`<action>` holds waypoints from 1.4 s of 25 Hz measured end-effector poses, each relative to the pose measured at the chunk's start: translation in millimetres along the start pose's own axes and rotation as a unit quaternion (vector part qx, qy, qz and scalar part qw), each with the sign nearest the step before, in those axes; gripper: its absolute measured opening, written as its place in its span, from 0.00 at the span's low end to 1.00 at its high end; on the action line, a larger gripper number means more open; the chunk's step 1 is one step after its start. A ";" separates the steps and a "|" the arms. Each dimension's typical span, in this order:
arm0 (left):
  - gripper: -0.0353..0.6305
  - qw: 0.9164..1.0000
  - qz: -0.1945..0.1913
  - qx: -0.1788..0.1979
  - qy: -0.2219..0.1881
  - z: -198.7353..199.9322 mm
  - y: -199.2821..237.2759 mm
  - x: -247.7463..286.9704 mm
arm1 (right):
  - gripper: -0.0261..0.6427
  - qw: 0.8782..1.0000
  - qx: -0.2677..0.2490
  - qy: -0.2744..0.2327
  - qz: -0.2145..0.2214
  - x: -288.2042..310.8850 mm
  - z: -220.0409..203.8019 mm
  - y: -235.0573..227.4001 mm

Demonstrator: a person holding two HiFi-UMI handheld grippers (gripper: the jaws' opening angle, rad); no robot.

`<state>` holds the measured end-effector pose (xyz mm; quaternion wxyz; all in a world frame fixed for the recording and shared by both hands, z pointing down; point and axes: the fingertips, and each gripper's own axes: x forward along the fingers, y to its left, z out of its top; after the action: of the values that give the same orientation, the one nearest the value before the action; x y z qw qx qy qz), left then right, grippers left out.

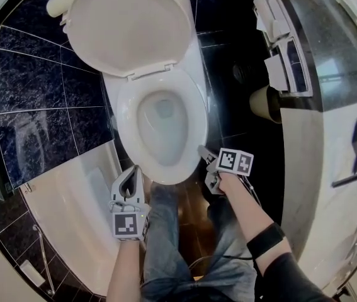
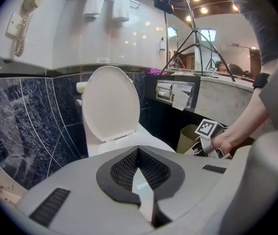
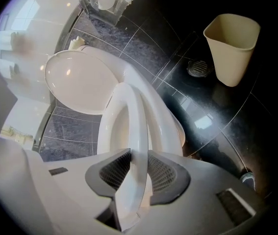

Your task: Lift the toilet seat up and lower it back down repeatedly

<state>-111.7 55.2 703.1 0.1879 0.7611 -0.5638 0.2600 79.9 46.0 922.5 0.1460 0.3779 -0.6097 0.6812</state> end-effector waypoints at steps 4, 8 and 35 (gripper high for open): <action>0.05 1.000 0.001 -0.001 0.017 -10.4 0.2 -20.5 | 0.22 1.000 -0.005 0.002 0.000 -21.6 7.0 24.8; 0.05 0.998 0.002 -0.002 0.062 -43.5 2.9 -48.8 | 0.23 1.000 -0.007 0.005 -0.002 -44.9 18.1 56.2; 0.05 0.990 -0.038 -0.127 0.036 38.3 10.1 -6.7 | 0.25 0.999 -0.008 -0.049 0.009 -105.8 101.6 192.6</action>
<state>-115.9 35.1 668.5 0.3133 0.7417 -0.5560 0.2062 58.1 -63.1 707.5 0.1133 0.4041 -0.6251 0.6581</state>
